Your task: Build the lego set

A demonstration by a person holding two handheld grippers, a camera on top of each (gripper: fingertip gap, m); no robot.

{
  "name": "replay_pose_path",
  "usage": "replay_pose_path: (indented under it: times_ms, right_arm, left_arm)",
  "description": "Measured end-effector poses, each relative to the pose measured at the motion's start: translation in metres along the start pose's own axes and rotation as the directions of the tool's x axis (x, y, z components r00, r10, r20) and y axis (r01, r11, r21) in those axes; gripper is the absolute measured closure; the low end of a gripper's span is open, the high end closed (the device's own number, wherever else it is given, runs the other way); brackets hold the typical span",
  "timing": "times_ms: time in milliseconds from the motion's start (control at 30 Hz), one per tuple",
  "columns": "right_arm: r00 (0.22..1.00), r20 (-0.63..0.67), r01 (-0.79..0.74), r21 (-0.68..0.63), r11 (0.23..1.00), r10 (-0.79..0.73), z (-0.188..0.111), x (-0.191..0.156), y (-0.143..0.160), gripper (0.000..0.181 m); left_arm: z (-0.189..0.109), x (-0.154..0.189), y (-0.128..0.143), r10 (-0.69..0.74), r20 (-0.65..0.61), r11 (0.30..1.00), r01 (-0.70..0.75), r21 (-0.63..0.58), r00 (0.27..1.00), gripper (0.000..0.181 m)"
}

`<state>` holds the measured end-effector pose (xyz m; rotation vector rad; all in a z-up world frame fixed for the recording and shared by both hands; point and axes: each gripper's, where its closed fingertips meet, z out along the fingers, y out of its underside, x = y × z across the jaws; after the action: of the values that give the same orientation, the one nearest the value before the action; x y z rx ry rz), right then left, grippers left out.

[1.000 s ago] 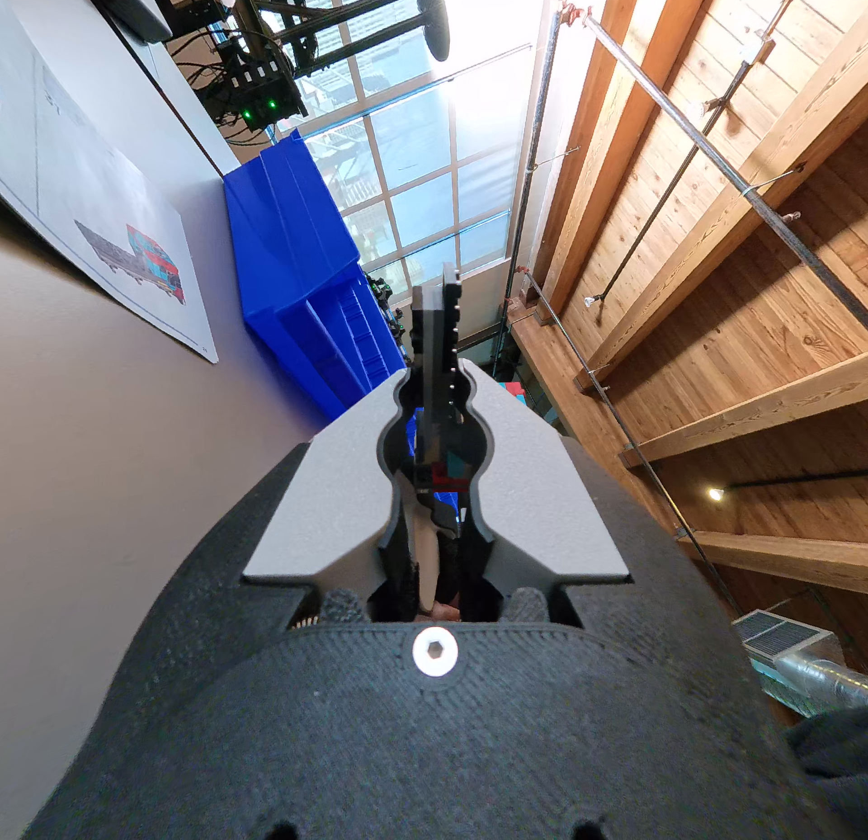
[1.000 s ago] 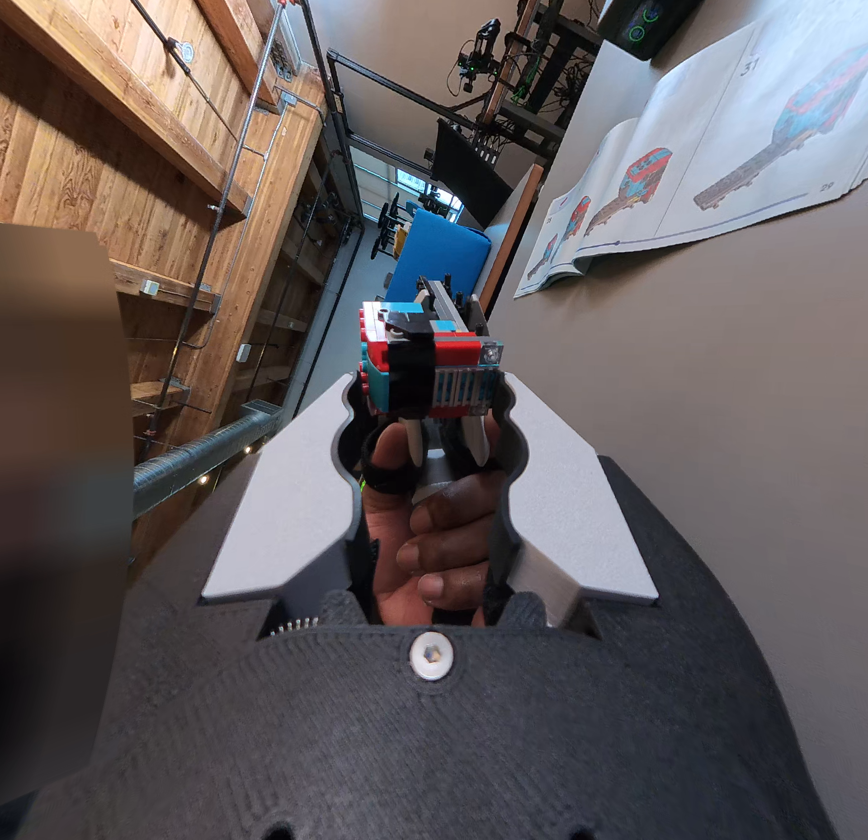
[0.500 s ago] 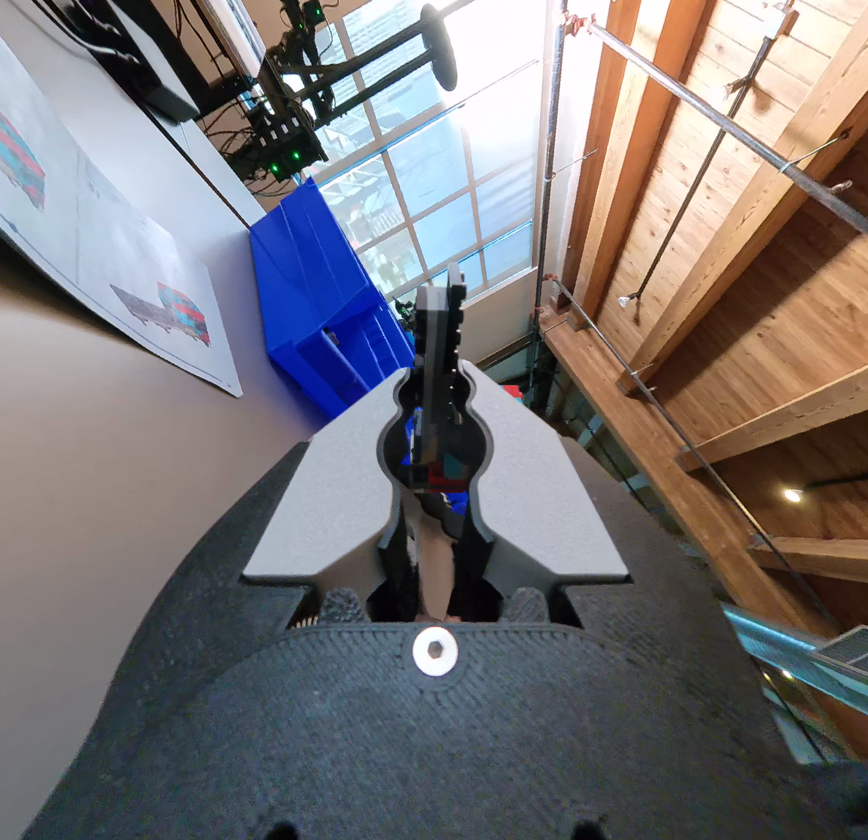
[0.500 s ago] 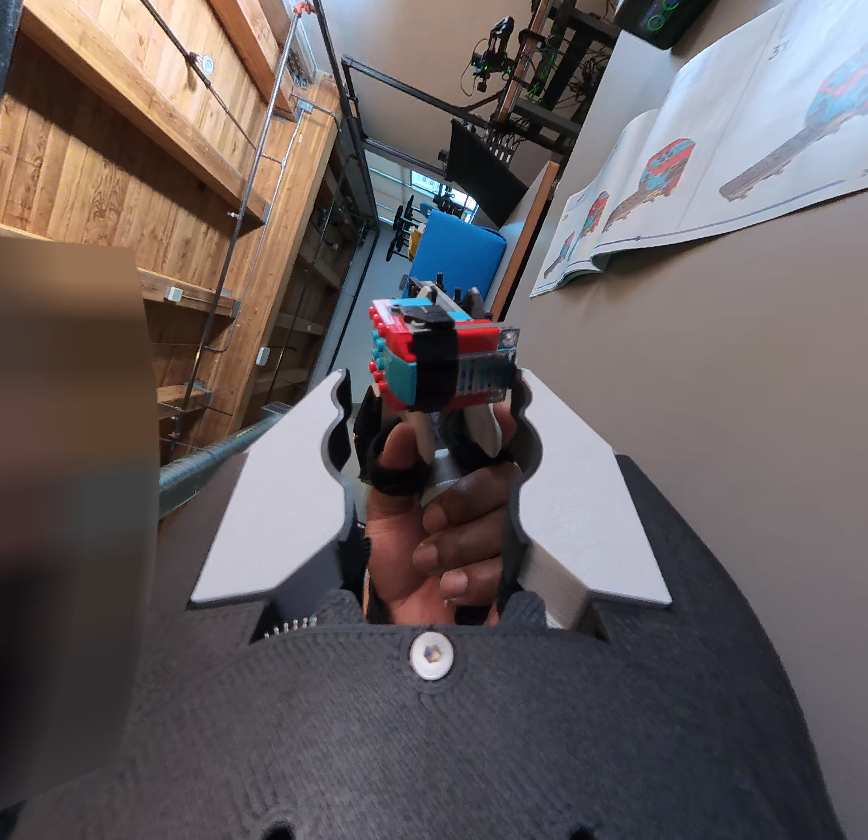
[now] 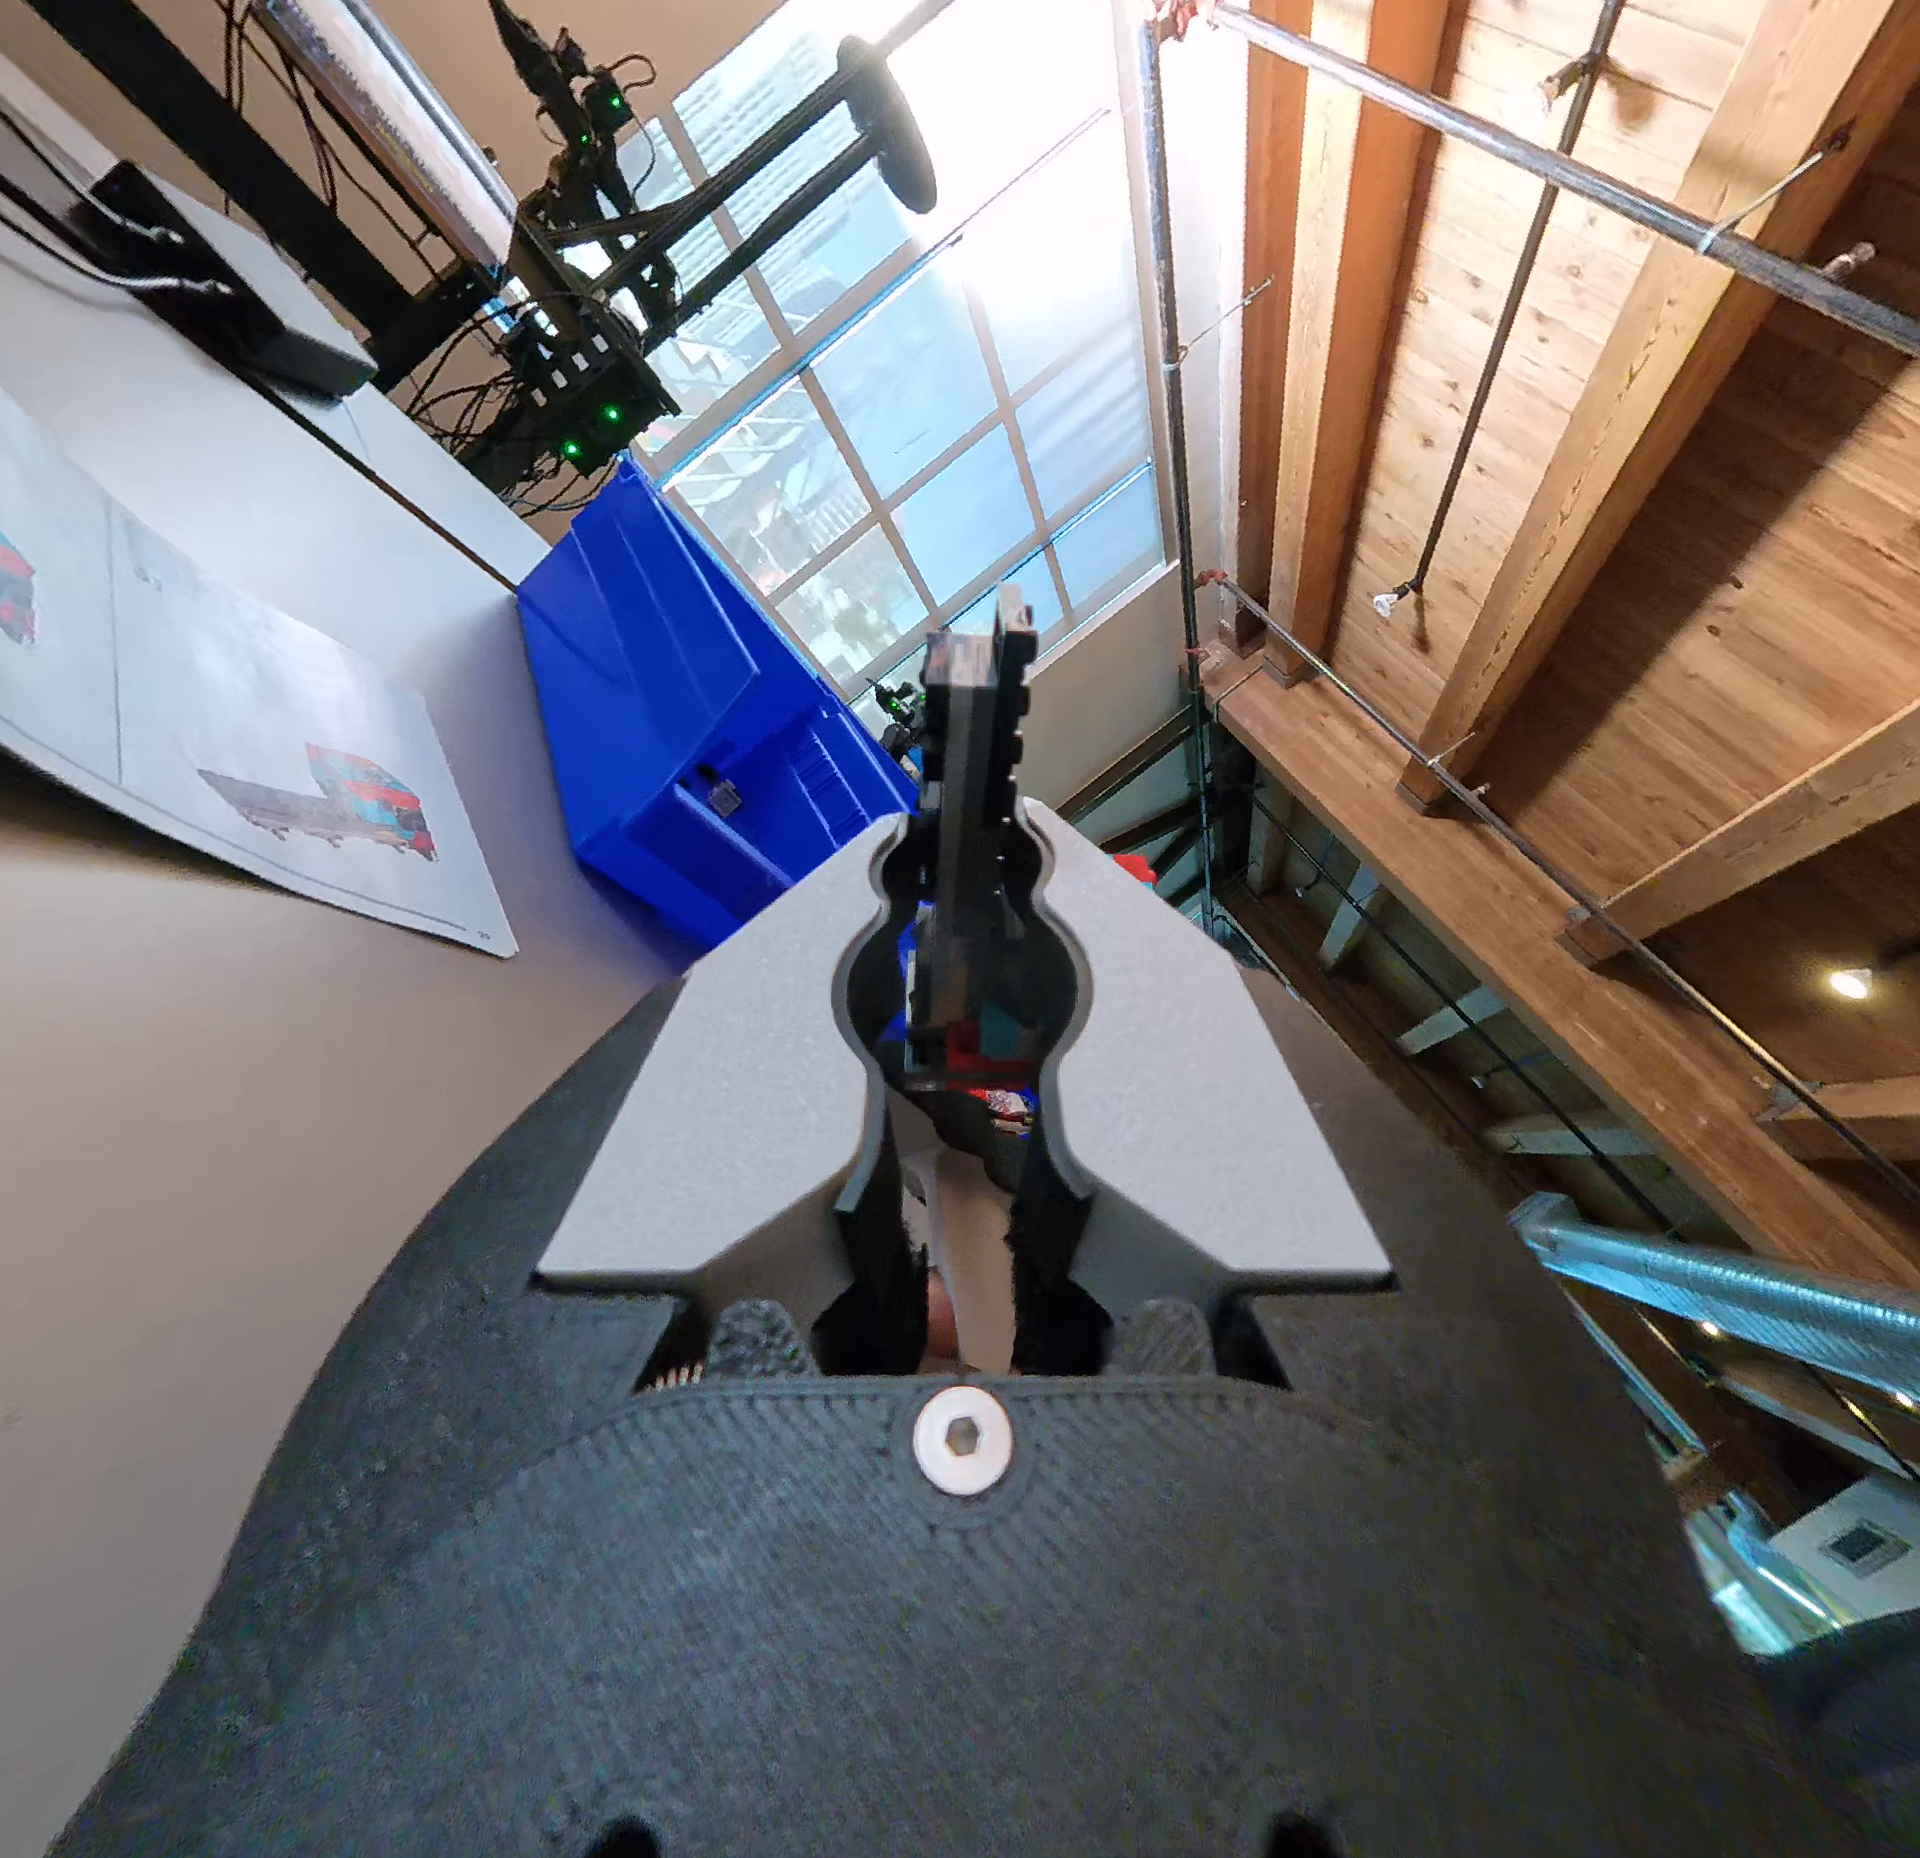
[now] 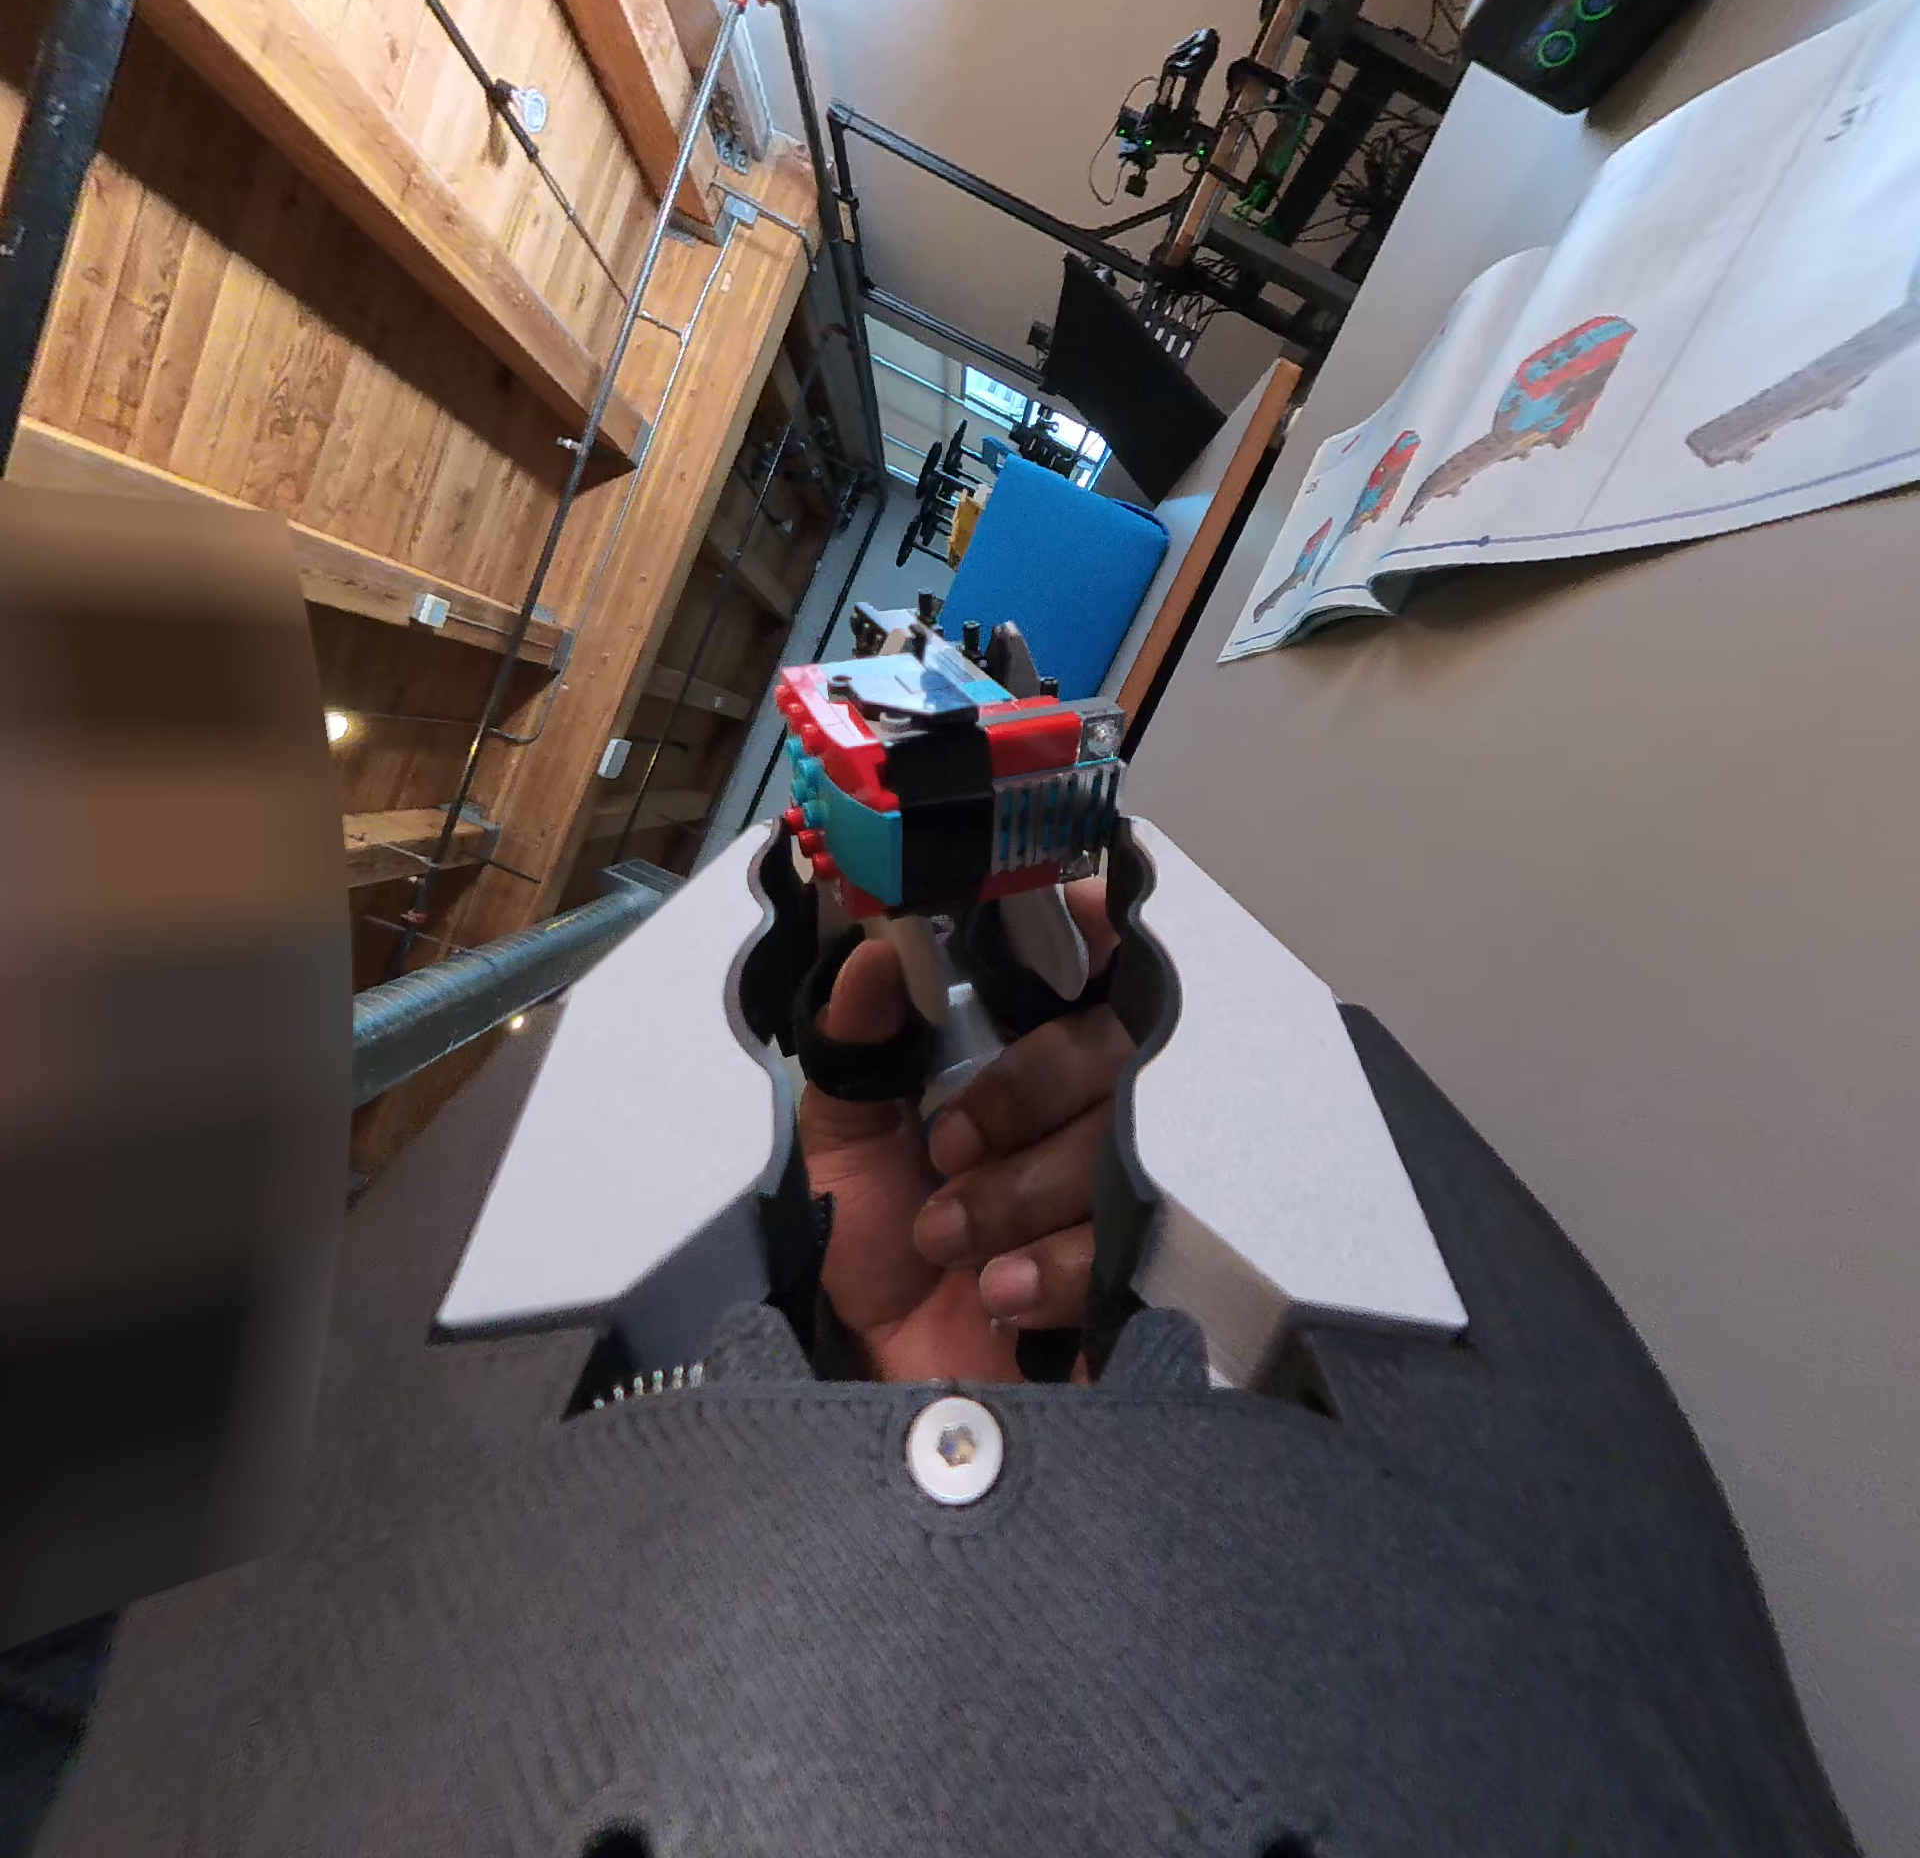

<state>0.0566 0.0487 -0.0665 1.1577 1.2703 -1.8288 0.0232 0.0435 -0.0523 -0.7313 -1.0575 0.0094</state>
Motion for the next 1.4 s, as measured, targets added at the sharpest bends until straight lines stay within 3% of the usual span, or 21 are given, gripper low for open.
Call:
replay_pose_path:
  times_ms: [667,933,1400]
  right_arm:
    - [1.0,0.002,0.022,-0.021,1.0,-0.022,0.002,-0.003,0.001,0.123]
    - [1.0,-0.018,0.012,-0.064,0.998,-0.013,0.004,0.003,0.012,0.109]
    - [1.0,-0.001,0.011,0.005,1.0,-0.011,-0.002,0.004,0.0,0.129]
  left_arm:
    - [-0.001,0.004,-0.004,0.008,-0.022,1.0,-0.008,0.019,1.0,0.165]
    - [-0.004,-0.007,-0.013,-0.017,0.031,0.998,0.015,0.061,0.999,0.165]
    - [-0.002,-0.006,-0.007,-0.061,0.005,0.998,0.061,0.027,0.998,0.165]
